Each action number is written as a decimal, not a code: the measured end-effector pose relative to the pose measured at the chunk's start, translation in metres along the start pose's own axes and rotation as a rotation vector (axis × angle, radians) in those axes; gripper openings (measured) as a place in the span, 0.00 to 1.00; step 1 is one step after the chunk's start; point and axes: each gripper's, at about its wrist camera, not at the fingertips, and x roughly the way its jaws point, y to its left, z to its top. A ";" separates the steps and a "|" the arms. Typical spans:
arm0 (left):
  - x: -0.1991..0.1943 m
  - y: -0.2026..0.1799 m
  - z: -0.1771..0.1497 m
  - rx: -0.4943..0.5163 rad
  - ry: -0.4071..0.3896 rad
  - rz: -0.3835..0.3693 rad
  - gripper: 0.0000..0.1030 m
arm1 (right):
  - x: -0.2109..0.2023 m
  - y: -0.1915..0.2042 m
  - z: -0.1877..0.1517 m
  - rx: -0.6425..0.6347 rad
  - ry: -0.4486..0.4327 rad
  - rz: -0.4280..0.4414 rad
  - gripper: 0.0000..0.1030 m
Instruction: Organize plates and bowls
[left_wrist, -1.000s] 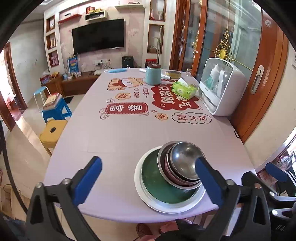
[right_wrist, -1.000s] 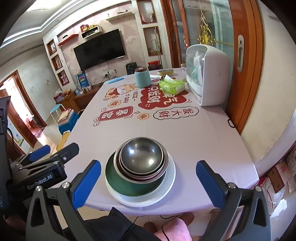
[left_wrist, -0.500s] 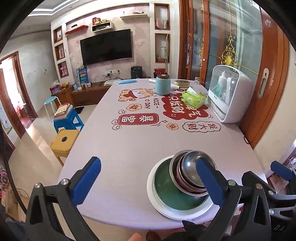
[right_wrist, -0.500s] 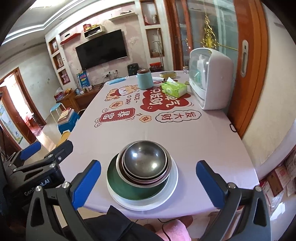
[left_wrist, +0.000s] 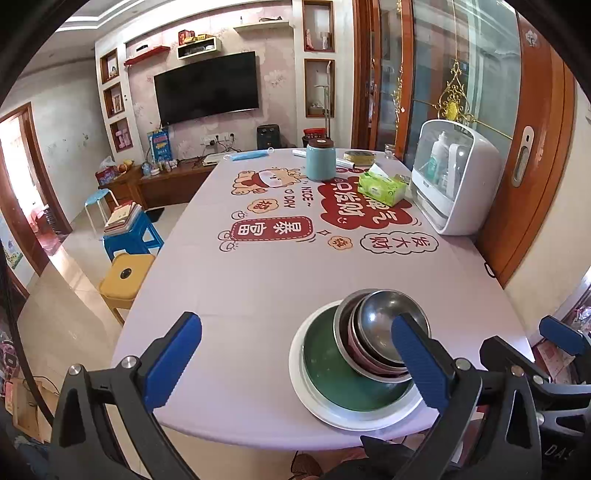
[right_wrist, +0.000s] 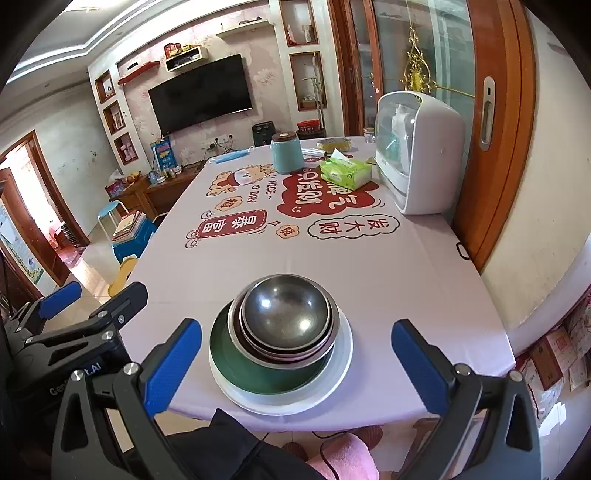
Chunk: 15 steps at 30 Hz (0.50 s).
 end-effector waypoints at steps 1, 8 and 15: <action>0.000 -0.001 -0.001 0.001 0.001 -0.001 0.99 | 0.000 -0.001 0.000 0.004 0.004 -0.001 1.00; 0.000 -0.003 -0.003 0.010 0.013 -0.007 0.99 | 0.002 -0.007 -0.003 0.019 0.014 -0.006 1.00; 0.000 -0.005 -0.003 0.010 0.012 -0.006 0.99 | 0.002 -0.007 -0.003 0.020 0.015 -0.006 1.00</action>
